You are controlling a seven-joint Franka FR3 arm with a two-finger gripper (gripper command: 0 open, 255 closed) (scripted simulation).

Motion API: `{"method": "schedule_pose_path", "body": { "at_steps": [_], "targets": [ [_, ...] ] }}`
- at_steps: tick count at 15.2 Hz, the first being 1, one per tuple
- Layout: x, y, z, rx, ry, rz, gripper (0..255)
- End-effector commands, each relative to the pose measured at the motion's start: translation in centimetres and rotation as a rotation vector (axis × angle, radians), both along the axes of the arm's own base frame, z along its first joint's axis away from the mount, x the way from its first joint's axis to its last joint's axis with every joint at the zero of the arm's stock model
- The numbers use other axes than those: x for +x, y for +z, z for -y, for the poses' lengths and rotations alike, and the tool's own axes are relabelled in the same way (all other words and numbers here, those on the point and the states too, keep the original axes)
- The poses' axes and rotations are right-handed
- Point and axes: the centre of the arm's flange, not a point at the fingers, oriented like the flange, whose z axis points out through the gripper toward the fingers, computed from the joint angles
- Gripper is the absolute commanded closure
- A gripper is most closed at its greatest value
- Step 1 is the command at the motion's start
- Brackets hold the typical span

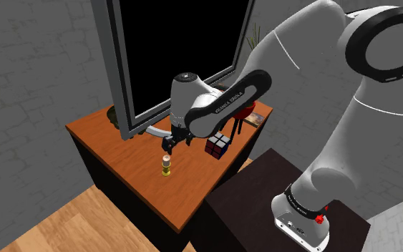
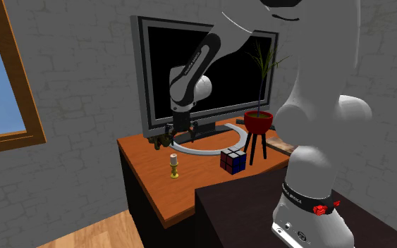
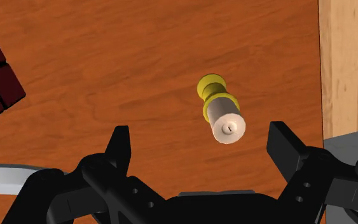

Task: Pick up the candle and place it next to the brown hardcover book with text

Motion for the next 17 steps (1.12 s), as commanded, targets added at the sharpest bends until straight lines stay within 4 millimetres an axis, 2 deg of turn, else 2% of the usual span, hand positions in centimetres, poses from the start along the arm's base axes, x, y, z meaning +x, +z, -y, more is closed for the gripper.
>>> {"method": "schedule_pose_path", "body": {
  "at_steps": [1,5,12,17],
  "targets": [
    [0.9,-2.3,-1.3,0.000,0.000,-0.001,0],
    [2.5,-6.2,-3.8,-0.001,0.001,-0.003,0],
    [2.6,-9.9,-3.8,-0.001,0.001,-0.003,0],
    [2.6,-10.2,-3.8,-0.001,0.001,-0.003,0]
  ]
}}
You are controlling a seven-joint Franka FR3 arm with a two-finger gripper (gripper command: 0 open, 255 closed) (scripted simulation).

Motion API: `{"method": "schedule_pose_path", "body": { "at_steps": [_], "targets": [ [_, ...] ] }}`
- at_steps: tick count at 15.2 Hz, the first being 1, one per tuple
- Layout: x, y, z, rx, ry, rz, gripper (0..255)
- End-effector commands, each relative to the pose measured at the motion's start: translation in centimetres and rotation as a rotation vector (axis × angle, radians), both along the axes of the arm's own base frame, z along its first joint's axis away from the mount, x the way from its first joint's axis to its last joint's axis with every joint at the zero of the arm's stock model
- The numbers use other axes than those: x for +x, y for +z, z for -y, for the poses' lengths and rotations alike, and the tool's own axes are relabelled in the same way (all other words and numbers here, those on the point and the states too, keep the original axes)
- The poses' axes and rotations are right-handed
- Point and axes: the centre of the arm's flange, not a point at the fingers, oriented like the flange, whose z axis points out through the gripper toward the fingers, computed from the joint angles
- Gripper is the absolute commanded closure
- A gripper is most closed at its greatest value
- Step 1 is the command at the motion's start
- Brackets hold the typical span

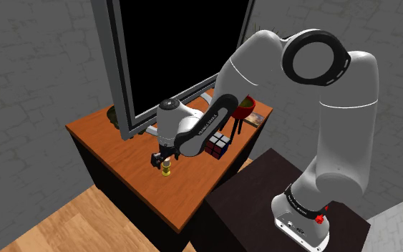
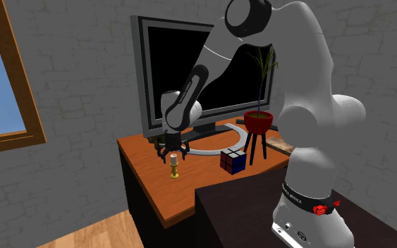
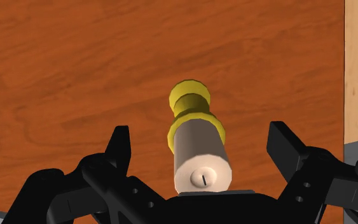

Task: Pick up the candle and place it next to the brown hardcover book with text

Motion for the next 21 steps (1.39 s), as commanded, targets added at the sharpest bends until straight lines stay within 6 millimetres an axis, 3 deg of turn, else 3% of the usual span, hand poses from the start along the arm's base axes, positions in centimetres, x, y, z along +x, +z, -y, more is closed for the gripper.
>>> {"method": "schedule_pose_path", "body": {
  "at_steps": [1,3,4,13,21],
  "targets": [
    [0.0,0.0,0.0,0.000,0.000,0.000,0],
    [0.0,0.0,0.0,0.000,0.000,0.000,0],
    [0.0,0.0,0.0,0.000,0.000,0.000,255],
    [0.0,0.0,0.0,0.000,0.000,0.000,255],
    [0.0,4.2,0.0,0.000,0.000,0.000,255]
  ]
}}
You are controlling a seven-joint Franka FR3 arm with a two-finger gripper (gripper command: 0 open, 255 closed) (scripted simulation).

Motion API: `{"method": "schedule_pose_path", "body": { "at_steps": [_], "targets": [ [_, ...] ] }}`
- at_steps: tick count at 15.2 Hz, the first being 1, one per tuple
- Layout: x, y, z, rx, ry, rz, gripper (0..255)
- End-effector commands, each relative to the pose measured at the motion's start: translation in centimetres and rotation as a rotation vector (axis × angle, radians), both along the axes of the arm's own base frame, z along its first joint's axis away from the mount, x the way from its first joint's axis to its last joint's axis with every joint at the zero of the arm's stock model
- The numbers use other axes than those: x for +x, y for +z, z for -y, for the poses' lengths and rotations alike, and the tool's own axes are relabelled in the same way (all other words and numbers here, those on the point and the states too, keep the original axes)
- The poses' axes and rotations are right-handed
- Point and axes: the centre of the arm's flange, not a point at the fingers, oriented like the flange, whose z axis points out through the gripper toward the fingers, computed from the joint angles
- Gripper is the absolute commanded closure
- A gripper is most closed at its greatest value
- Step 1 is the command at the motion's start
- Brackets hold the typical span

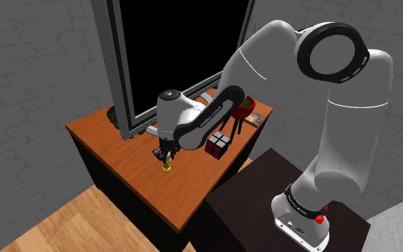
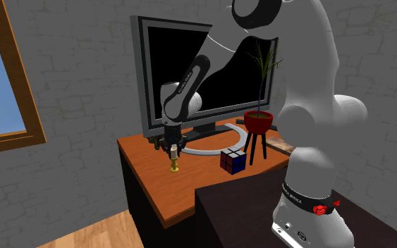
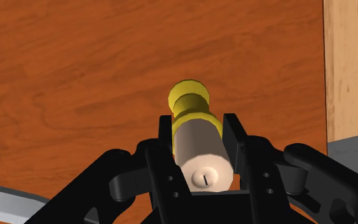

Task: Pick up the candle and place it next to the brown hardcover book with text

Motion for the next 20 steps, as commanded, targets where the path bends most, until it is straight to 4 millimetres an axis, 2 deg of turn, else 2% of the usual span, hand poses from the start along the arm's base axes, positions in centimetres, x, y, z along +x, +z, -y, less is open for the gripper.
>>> {"method": "schedule_pose_path", "body": {
  "at_steps": [1,20],
  "targets": [
    [0.0,1.1,-0.1,0.000,0.000,0.000,255],
    [0.0,11.1,-0.1,0.000,0.000,0.000,255]
  ]
}}
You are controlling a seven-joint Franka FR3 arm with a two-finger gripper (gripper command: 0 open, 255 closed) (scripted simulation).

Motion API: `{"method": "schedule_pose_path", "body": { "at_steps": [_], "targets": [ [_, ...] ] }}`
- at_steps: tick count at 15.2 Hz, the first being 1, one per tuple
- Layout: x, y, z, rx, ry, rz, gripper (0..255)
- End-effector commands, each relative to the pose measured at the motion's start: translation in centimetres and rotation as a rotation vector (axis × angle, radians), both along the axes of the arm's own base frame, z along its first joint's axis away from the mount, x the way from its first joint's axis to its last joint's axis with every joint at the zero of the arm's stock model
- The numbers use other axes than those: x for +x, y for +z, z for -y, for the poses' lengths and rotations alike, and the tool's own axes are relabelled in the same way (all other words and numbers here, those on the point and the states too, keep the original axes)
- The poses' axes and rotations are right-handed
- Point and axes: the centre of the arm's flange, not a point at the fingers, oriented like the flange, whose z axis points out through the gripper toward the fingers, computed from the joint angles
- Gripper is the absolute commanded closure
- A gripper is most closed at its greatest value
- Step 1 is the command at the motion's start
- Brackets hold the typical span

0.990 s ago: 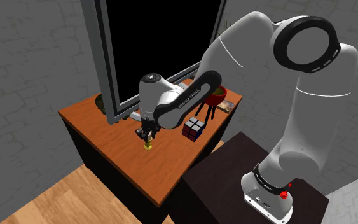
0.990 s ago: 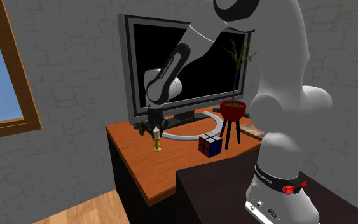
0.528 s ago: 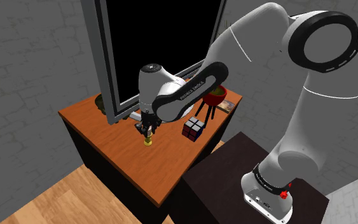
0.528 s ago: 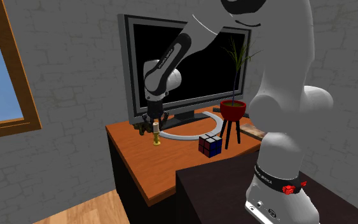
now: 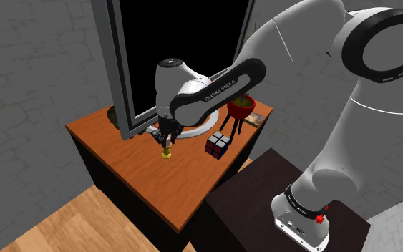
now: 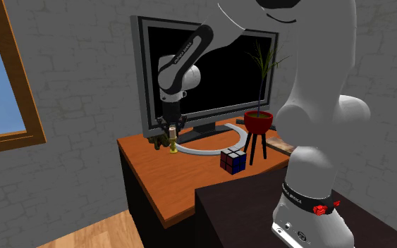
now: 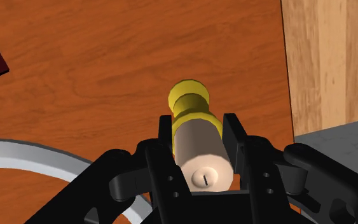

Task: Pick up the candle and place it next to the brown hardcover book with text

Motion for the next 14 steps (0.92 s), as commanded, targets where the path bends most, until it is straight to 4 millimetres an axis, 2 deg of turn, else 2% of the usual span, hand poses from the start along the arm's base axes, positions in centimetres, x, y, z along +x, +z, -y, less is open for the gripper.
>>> {"method": "schedule_pose_path", "body": {
  "at_steps": [1,9,10,14],
  "targets": [
    [0.0,1.1,0.1,0.000,0.000,0.000,255],
    [0.0,5.4,0.1,0.000,0.000,0.000,255],
    [0.0,5.4,0.1,0.000,0.000,-0.001,255],
    [0.7,5.4,5.3,0.000,0.000,0.000,255]
  ]
}}
